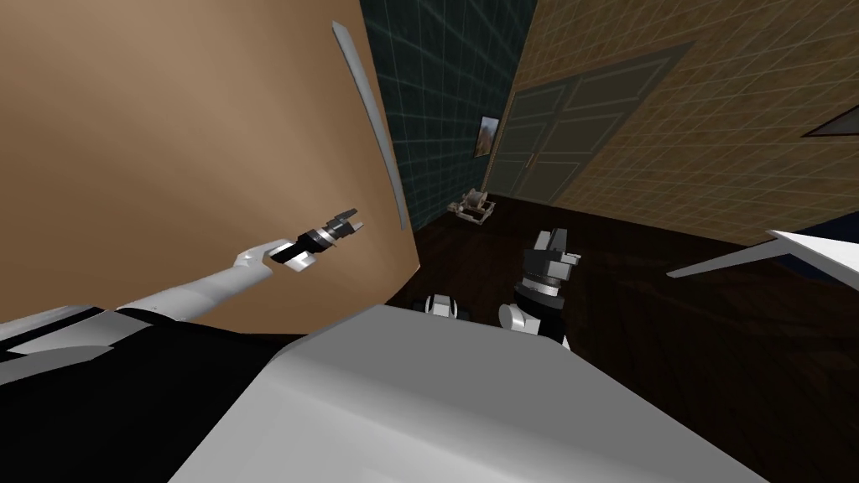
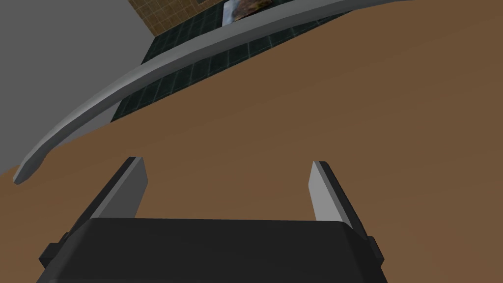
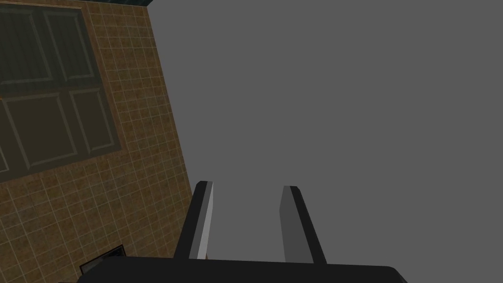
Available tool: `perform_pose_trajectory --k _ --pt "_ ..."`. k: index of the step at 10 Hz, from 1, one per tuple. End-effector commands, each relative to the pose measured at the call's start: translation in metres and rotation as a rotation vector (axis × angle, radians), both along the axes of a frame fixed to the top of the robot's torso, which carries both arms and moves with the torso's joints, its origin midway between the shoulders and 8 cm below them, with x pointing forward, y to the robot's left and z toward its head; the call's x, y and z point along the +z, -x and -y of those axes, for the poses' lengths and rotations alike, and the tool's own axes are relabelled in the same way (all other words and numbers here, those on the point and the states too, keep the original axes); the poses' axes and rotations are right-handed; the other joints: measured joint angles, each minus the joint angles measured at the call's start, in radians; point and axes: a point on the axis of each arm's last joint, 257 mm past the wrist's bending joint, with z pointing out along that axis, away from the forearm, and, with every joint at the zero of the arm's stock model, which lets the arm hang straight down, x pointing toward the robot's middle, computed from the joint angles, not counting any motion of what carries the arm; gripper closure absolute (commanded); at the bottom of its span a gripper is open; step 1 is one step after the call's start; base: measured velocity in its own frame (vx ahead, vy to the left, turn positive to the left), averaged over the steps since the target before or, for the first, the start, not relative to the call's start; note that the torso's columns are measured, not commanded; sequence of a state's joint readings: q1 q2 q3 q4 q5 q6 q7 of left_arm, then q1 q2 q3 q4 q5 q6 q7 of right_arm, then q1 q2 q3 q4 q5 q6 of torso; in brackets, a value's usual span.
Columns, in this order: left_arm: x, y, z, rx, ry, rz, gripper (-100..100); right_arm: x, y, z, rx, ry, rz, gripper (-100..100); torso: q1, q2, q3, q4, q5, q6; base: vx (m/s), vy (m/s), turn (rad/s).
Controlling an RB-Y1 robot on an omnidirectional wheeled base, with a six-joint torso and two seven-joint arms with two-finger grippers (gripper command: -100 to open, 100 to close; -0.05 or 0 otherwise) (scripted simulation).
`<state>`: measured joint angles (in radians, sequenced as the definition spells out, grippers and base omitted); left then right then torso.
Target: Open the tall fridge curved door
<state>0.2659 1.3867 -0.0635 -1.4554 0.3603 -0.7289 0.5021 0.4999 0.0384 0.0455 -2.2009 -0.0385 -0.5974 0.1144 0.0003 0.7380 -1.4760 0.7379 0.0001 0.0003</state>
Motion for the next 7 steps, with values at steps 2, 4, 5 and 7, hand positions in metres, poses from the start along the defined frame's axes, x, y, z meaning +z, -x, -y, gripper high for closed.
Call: perform_pose_trajectory --k 2,4,5,7 --pt "0.017 -0.009 -0.021 0.028 -0.057 -0.031 -100 0.0 0.0 0.0 0.0 0.0 0.0 0 0.0 -0.002 -0.001 0.0 -0.001 0.002 0.011 -0.067 -0.081" --pt "0.028 -0.014 -0.036 0.052 -0.086 -0.047 -100 0.0 0.0 0.0 0.0 0.0 0.0 0 0.0 -0.003 -0.002 -0.001 -0.001 0.001 0.014 -0.061 -0.107" --pt "0.037 -0.017 -0.052 0.08 -0.101 -0.06 -100 0.0 0.0 0.0 0.0 0.0 0.0 0 0.001 -0.003 -0.002 0.0 -0.001 0.001 0.004 -0.069 -0.088" --pt "0.048 -0.021 -0.066 0.107 -0.125 -0.071 -100 0.0 0.0 0.0 0.0 0.0 0.0 0 0.001 -0.007 -0.005 0.0 -0.003 0.004 0.01 -0.066 -0.082"
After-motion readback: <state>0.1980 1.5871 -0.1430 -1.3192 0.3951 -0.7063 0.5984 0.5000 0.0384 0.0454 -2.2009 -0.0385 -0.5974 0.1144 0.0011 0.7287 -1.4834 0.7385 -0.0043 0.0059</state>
